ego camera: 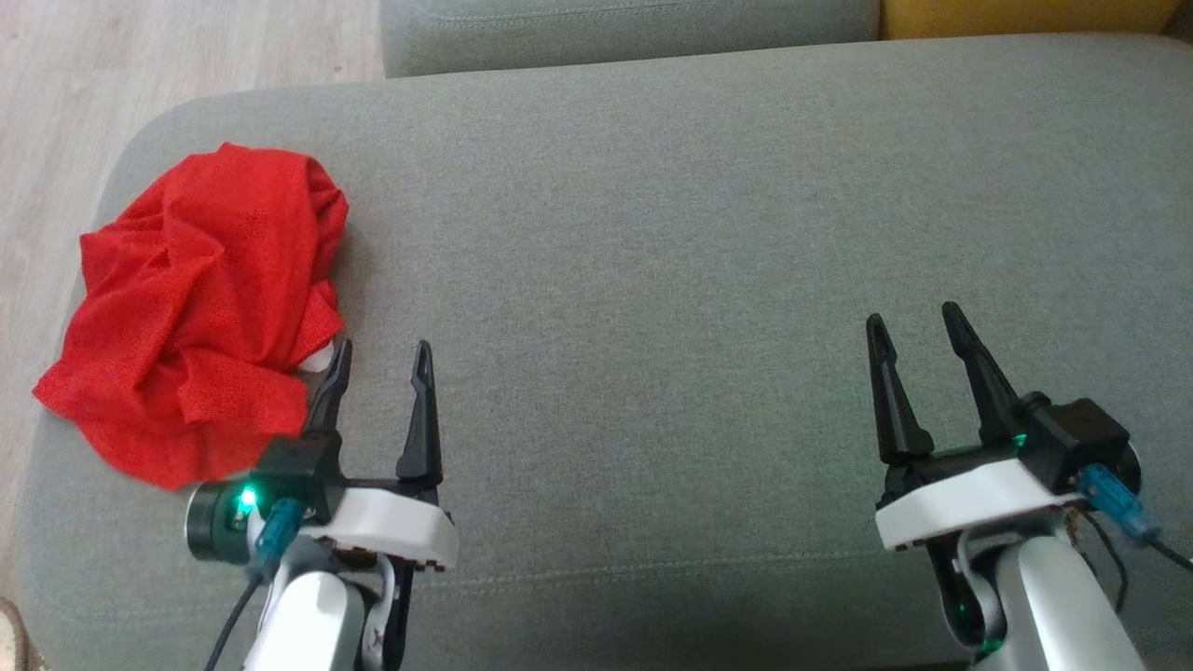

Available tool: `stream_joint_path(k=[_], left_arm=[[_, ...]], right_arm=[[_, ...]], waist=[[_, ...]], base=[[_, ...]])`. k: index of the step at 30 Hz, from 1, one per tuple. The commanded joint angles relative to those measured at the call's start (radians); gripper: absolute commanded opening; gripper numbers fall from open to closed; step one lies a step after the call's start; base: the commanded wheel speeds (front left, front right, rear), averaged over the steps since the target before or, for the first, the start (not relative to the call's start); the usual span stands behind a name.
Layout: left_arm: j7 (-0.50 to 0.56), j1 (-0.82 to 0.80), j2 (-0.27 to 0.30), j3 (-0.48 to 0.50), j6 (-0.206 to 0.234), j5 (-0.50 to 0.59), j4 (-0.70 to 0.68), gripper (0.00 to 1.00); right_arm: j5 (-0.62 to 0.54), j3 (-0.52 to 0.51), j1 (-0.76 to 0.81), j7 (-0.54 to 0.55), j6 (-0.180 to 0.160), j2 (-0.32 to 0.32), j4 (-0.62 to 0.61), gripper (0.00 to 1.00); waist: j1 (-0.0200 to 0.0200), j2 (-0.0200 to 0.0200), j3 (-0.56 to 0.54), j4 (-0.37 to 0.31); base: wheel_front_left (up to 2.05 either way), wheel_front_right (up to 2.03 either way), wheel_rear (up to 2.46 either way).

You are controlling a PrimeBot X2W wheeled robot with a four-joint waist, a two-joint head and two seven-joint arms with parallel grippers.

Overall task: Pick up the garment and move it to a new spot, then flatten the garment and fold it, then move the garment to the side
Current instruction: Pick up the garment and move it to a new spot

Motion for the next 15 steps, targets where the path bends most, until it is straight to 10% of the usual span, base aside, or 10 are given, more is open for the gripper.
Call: stream_joint_path(k=[1,15], left_arm=[[-0.012,-0.02,-0.002,0.041,-0.003,0.009,-0.027,1.0],[-0.012,-0.031,-0.005,0.035,-0.013,-0.003,-0.026,1.0]], right_arm=[[-0.004,0.022,-0.052,-0.009,0.0,-0.004,-0.03,1.0],[-0.002,0.025,-0.049,-0.009,0.0,-0.004,-0.058,1.0]], waist=[[0.0,0.0,0.001,0.0],[0.0,0.0,0.016,0.052]], base=[[0.0,0.0,0.0],[0.0,0.0,0.0]])
